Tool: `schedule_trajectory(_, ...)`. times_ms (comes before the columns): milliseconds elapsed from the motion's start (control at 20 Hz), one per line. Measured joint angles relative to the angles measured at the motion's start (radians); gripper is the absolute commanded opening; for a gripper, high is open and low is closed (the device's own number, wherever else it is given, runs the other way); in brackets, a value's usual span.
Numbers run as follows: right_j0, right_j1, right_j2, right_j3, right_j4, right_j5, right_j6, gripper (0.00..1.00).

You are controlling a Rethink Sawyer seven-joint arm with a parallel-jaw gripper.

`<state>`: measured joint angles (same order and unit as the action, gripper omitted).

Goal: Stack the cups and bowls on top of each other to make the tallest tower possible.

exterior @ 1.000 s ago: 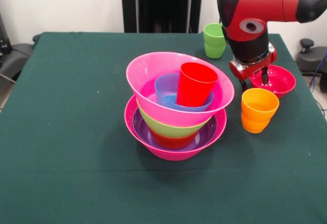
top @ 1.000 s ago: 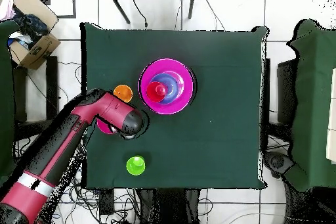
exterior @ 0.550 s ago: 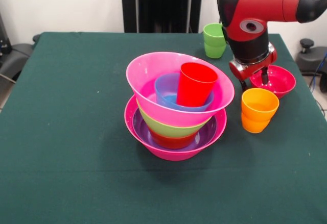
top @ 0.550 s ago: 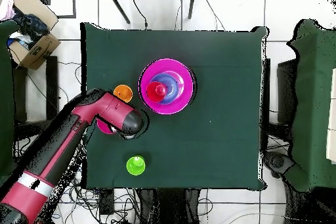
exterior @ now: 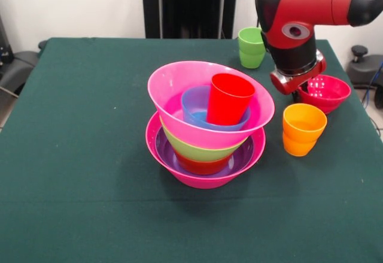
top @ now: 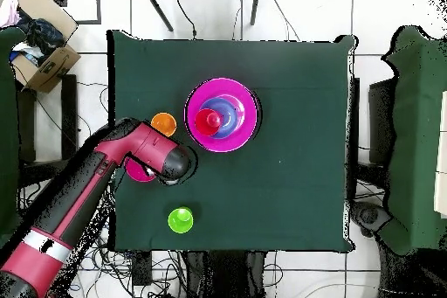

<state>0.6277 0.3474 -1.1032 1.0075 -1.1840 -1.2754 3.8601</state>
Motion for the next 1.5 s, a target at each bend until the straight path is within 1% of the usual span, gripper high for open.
schedule_trajectory(400,0.002,-0.011,0.001,0.009,-0.012,-0.001,-0.005,0.00)
schedule_trajectory(600,0.002,-0.045,0.001,0.039,-0.075,-0.046,-0.005,0.00)
schedule_trajectory(750,-0.001,-0.079,-0.010,0.060,-0.139,-0.100,-0.005,0.00)
schedule_trajectory(800,-0.005,-0.099,-0.021,0.068,-0.175,-0.131,-0.005,0.00)
schedule_trajectory(900,-0.011,-0.119,-0.034,0.072,-0.210,-0.159,-0.005,0.00)
schedule_trajectory(1050,-0.031,-0.168,-0.068,0.072,-0.276,-0.207,-0.005,0.00)
schedule_trajectory(1100,-0.050,-0.198,-0.093,0.068,-0.311,-0.226,-0.005,0.00)
schedule_trajectory(1200,-0.074,-0.224,-0.119,0.055,-0.343,-0.237,-0.005,0.00)
schedule_trajectory(1300,-0.095,-0.238,-0.137,0.040,-0.363,-0.239,-0.005,0.00)
schedule_trajectory(1500,-0.177,-0.263,-0.179,-0.034,-0.397,-0.239,-0.005,0.00)
